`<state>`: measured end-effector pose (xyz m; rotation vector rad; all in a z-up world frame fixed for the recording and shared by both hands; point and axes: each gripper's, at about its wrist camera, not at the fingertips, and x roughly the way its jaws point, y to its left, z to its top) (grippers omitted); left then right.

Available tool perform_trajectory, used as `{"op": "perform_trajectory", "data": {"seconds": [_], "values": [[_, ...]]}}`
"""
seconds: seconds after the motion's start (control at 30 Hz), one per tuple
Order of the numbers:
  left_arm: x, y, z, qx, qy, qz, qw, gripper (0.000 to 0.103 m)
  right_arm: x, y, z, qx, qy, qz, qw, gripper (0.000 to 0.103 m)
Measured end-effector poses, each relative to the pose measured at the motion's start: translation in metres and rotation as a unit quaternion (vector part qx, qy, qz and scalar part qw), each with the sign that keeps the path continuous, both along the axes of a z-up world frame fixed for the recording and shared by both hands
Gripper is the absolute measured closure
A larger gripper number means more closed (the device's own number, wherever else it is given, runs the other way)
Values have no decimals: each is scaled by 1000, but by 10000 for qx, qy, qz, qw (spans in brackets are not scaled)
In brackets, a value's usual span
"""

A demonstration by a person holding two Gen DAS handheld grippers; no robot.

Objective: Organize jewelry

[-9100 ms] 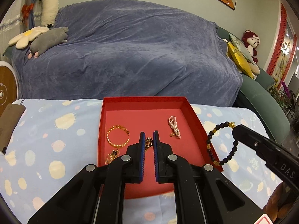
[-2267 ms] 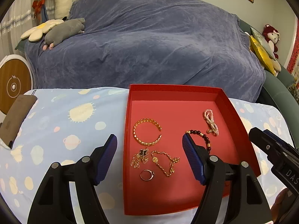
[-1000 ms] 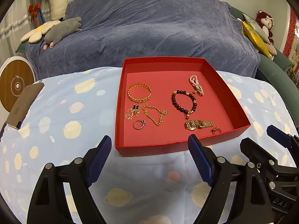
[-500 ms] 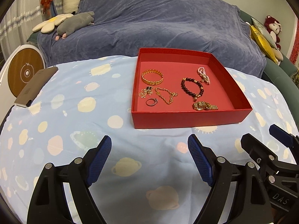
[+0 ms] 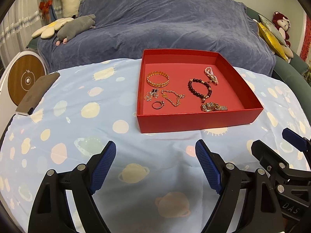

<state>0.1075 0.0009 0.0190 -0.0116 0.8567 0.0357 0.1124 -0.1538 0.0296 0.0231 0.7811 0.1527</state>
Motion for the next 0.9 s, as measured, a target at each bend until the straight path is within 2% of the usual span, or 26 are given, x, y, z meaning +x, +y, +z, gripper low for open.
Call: {"op": "perform_trajectory", "data": {"seconds": [0.17, 0.9], "values": [[1, 0, -1, -84, 53, 33, 9999, 22, -1, 1, -1, -32, -6, -4, 10000, 12], [2, -3, -3, -2, 91, 58, 9999, 24, -3, 0, -2, -105, -19, -47, 9999, 12]]}}
